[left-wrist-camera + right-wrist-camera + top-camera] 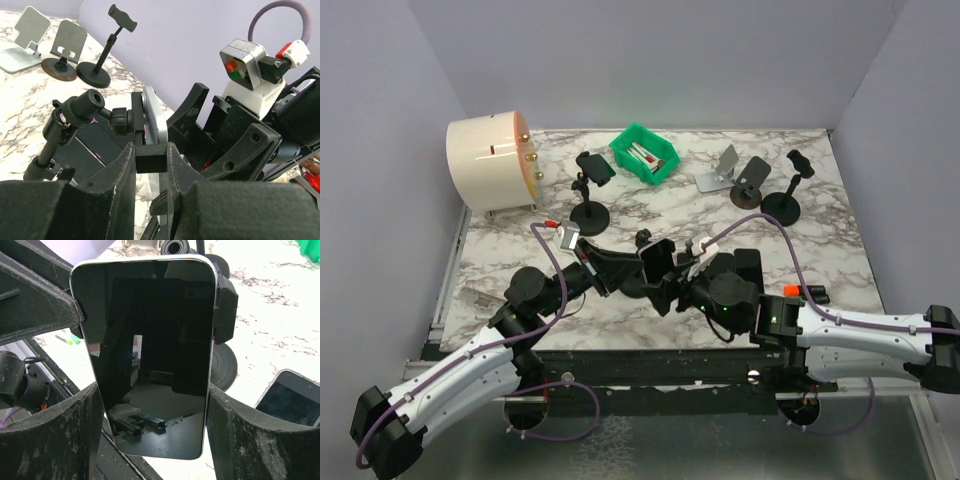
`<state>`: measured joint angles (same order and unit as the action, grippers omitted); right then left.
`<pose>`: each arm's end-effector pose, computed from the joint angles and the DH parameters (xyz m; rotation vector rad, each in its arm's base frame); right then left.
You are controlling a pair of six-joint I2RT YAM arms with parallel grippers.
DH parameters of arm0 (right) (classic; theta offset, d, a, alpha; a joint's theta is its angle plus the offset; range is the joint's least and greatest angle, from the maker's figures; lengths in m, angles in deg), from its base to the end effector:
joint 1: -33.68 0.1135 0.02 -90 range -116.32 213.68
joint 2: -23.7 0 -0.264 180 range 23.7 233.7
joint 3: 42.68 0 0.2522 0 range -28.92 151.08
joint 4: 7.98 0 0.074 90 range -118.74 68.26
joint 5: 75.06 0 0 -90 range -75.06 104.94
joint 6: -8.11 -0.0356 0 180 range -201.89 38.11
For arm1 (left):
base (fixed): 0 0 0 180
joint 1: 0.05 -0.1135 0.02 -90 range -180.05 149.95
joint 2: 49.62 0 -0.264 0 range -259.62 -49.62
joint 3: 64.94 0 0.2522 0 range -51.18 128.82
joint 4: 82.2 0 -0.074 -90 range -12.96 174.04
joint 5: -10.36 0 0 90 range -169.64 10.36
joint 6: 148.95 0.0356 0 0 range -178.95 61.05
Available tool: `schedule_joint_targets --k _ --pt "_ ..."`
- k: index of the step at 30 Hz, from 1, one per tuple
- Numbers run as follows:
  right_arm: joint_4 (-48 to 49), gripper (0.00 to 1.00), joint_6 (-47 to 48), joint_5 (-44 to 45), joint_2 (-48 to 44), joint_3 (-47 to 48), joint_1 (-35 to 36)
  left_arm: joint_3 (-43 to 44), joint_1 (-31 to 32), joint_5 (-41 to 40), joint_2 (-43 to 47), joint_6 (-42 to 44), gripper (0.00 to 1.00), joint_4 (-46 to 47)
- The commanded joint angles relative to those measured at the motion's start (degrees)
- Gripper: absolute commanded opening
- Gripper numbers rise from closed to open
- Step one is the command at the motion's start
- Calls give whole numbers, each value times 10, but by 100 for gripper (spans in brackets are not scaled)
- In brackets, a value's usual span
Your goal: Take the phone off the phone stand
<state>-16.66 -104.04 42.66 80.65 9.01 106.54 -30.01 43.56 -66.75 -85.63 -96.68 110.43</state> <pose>0.0835 0.2145 0.2862 -0.4608 1.7906 0.7444 0.1141 -0.1196 0.2857 0.2833 1.4826 -1.3218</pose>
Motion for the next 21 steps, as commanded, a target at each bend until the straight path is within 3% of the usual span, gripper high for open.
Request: schedule_joint_targets --k 1,9,21 --pt "14 0 -28 -1 -32 -24 -3 -8 -4 -2 13 -17 0 12" --pt "38 0 -21 -62 -88 -47 -3 -7 -5 -3 6 -14 0 15" --pt "1 0 -24 -77 -84 -41 -3 4 -5 6 -1 -6 0 16"
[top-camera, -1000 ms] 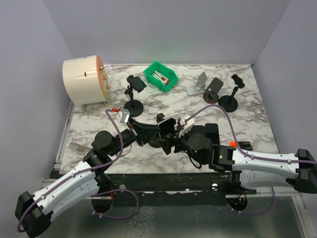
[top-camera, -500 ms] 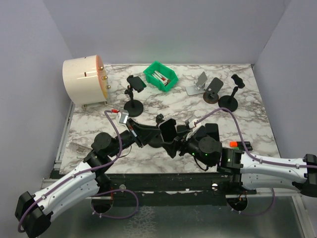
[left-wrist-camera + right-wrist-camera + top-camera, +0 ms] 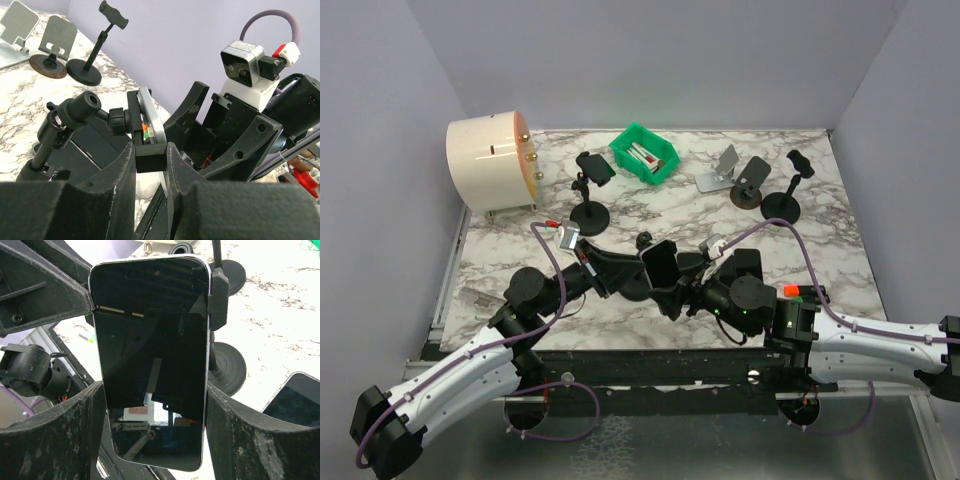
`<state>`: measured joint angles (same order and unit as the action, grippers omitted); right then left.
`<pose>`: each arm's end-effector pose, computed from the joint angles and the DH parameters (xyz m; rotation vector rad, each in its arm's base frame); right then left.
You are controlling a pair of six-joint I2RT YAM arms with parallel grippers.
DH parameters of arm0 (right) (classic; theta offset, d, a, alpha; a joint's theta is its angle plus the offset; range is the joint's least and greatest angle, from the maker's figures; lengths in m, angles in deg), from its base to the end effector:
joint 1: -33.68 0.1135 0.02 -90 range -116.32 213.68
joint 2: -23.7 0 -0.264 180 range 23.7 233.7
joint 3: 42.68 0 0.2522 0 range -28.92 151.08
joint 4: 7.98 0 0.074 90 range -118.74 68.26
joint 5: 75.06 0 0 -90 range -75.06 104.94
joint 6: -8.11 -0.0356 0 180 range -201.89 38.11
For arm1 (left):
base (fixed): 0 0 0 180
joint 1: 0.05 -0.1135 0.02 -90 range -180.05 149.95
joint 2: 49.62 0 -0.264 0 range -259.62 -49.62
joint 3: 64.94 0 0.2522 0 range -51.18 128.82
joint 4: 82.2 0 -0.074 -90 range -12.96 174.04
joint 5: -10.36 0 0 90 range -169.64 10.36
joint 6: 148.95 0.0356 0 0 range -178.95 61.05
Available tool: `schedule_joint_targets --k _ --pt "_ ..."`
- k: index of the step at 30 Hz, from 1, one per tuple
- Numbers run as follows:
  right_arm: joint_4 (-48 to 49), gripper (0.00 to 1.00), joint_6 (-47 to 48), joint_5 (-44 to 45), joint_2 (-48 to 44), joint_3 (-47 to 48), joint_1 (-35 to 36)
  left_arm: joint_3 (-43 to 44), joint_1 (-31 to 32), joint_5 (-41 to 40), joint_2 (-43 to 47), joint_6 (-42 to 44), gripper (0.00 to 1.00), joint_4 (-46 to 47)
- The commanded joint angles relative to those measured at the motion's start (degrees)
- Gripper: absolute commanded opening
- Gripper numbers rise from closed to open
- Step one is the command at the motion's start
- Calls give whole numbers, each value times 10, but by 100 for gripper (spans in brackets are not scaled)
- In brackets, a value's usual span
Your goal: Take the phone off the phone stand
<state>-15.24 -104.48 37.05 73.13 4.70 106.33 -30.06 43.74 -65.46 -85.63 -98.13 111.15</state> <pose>0.0742 0.1925 0.2877 -0.4857 1.7388 0.8829 0.1128 -0.1202 0.2867 0.2893 1.4786 -1.3616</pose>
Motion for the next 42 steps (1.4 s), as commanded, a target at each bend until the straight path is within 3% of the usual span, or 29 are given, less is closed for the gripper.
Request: schedule_joint_targets --k 1,3,8,12,22,28,32,34,37,42 --pt "-13 0 -21 -20 -6 3 0 4 -6 -5 -2 9 5 8" --pt "-12 0 -25 -17 1 4 0 5 -6 -2 -1 9 15 8" --pt "-8 0 -26 -10 9 6 0 6 -6 5 5 13 51 8" --pt "-10 0 -27 -11 12 12 0 9 -6 5 12 16 64 7" --pt "2 0 -40 -32 -21 0 0 15 -6 12 28 53 71 -38" --pt "4 0 -42 -36 -25 -4 0 16 -6 31 15 45 51 -39" --pt "10 0 -45 -38 -29 -9 0 20 -6 24 12 43 47 -39" --pt "14 0 -45 -41 -38 -12 0 19 -6 13 19 43 51 -39" --pt "15 0 -42 -47 -54 -9 0 19 -6 1 39 46 66 -42" --pt "17 0 -17 -90 -85 6 0 46 -6 -10 61 65 74 -76"
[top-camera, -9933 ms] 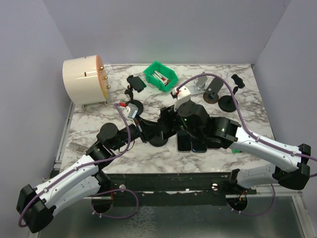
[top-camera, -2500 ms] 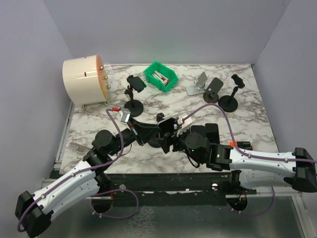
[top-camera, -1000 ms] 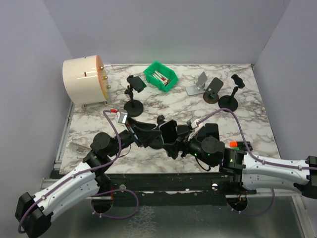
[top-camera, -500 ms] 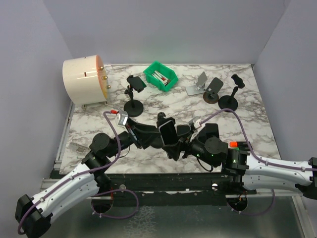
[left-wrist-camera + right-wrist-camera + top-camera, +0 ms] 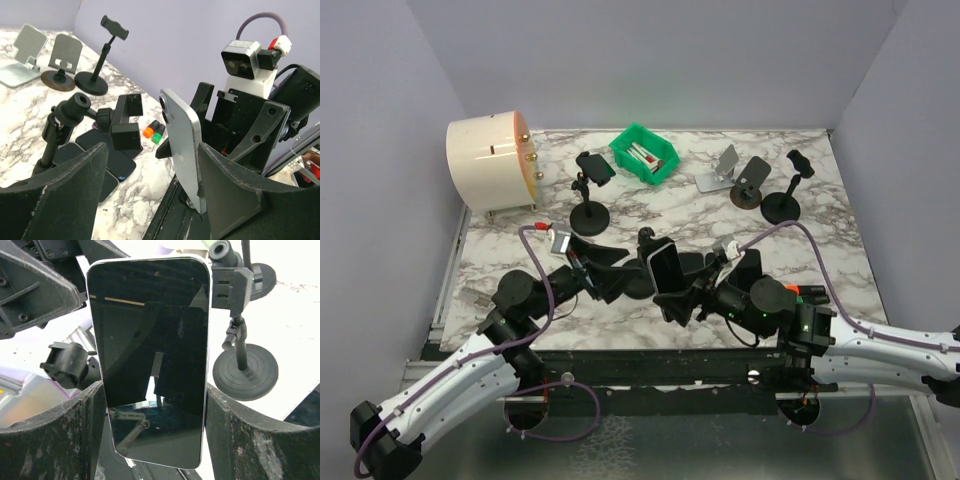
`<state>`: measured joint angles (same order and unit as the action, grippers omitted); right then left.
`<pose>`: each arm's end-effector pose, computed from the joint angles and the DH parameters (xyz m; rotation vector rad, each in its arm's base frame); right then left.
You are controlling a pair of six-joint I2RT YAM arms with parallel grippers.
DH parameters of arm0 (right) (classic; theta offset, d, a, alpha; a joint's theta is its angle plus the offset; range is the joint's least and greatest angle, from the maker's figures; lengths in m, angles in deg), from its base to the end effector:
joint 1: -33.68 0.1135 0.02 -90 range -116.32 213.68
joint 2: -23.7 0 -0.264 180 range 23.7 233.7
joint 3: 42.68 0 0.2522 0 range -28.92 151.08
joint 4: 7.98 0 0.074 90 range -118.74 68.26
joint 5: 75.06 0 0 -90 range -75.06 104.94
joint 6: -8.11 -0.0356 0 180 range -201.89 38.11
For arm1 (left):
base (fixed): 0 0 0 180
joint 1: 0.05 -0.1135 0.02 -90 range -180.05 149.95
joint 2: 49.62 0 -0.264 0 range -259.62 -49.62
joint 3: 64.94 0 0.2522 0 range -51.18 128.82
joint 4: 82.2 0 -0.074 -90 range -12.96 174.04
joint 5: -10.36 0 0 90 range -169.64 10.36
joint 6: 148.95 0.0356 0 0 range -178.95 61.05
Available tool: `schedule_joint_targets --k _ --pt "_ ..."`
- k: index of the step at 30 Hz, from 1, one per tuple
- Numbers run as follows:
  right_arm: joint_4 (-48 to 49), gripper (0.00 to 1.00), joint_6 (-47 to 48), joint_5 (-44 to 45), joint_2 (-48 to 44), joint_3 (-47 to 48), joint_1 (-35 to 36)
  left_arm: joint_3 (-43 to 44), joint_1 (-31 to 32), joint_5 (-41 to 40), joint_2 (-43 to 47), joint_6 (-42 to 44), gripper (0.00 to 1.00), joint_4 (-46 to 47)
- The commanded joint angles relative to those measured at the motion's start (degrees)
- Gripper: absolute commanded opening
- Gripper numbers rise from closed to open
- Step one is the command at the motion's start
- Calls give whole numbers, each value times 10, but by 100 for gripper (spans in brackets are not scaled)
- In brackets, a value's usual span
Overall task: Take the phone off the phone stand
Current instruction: Remove the phone from the phone stand, then place the phone at the center of the board.
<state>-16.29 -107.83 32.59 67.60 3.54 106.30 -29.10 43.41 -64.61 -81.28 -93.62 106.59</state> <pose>0.0668 0.1772 0.2955 -0.4719 1.7156 1.0243 0.1043 -0.1116 0.2948 0.3534 1.4379 -1.3063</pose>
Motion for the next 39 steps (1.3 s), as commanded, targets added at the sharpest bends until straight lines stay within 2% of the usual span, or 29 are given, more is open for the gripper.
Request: schedule_joint_targets --k 1,6,10,15,17,19,24,27,33,39 --pt "27 0 25 -59 -36 21 0 46 -3 -23 20 24 75 -42" --pt "14 0 73 -88 -62 49 0 91 -3 -58 21 31 81 -89" --pt "-21 0 109 -27 -43 98 0 128 -3 -49 3 17 84 -86" --pt "-116 0 144 69 43 197 0 194 -2 -2 -60 -3 86 -98" --pt "-140 0 152 97 73 228 0 218 -2 14 -86 -18 94 -104" --pt "-149 0 155 110 91 245 0 234 -2 20 -102 -27 99 -104" --pt "-136 0 157 118 99 253 0 241 -2 5 -102 -22 99 -90" --pt "-136 0 157 117 100 258 -1 244 -2 4 -108 -13 89 -91" --pt "-146 0 163 116 107 271 0 254 -1 29 -140 -21 62 -92" --pt "-154 0 167 112 118 285 0 277 0 38 -164 -19 42 -92"
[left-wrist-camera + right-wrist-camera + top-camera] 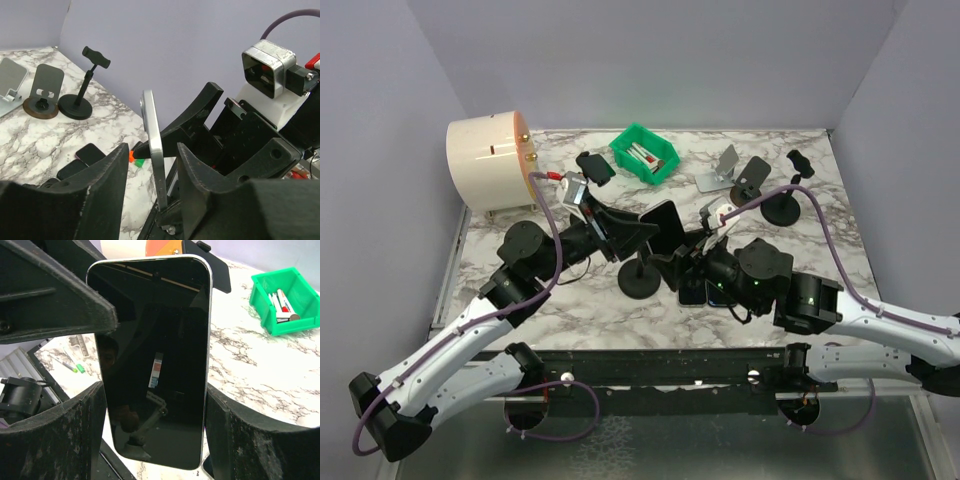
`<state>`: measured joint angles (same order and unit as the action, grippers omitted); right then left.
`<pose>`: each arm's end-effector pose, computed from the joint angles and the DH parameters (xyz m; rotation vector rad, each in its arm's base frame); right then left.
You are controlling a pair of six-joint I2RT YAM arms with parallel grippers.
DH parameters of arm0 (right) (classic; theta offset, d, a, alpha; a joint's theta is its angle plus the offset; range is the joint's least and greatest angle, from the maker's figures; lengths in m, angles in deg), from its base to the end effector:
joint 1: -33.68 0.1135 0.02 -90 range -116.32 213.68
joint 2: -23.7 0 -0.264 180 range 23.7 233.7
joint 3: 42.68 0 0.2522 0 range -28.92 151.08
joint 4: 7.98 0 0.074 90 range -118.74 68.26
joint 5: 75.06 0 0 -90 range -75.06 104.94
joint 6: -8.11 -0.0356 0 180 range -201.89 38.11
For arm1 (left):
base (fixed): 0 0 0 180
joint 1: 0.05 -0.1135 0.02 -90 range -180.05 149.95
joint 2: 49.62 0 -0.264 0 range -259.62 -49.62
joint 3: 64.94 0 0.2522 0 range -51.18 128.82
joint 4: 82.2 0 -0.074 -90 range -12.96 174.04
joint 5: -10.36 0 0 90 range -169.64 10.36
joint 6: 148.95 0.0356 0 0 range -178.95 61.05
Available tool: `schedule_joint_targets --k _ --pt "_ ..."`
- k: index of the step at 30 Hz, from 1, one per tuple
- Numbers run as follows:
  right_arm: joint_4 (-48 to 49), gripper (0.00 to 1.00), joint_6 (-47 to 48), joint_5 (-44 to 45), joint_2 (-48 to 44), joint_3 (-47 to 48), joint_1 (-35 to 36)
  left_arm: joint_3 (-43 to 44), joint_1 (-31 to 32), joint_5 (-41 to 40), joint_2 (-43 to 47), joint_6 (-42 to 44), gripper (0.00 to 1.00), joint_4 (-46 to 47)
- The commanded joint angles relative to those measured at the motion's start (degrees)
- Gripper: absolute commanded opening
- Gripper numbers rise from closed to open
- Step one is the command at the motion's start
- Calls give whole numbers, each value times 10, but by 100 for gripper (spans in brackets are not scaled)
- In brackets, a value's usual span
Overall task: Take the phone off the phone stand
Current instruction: Place the phone at the center of the board.
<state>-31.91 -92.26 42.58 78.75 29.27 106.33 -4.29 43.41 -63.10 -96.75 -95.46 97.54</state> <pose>0.0798 0.2001 0.3903 -0.5580 1.6329 0.6776 0.1316 -0.1386 0.3907 0.3565 1.4431 -1.3494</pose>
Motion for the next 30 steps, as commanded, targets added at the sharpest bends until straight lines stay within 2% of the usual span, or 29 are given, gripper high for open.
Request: schedule_joint_targets --k 1,5,10,17,18,19,21,22,24,25,26,30 --pt "1 0 12 12 9 30 0 32 0 23 -12 -1 42 -1" --pt "-3 0 14 13 15 36 0 37 0 23 -23 -1 41 -1" --pt "-15 0 15 8 24 45 0 40 2 26 -32 -1 9 -1" --pt "-20 1 17 4 16 43 0 39 5 32 -36 4 0 -1" --pt "-20 7 17 1 15 42 0 39 5 33 -36 5 0 -1" --pt "-21 21 18 -5 13 42 0 38 5 33 -35 6 0 0" --pt "-23 54 19 -24 10 43 0 37 5 31 -30 8 0 3" --pt "-26 65 15 -28 7 44 0 37 5 28 -28 9 0 5" --pt "-27 79 9 -39 -2 42 0 36 5 20 -21 10 0 10" --pt "-27 94 6 -42 -8 40 0 36 5 15 -18 9 0 12" --pt "-27 99 4 -48 -15 40 0 37 5 11 -15 9 0 13" --pt "-35 99 -8 -89 -40 40 -1 46 5 7 -13 -3 0 13"
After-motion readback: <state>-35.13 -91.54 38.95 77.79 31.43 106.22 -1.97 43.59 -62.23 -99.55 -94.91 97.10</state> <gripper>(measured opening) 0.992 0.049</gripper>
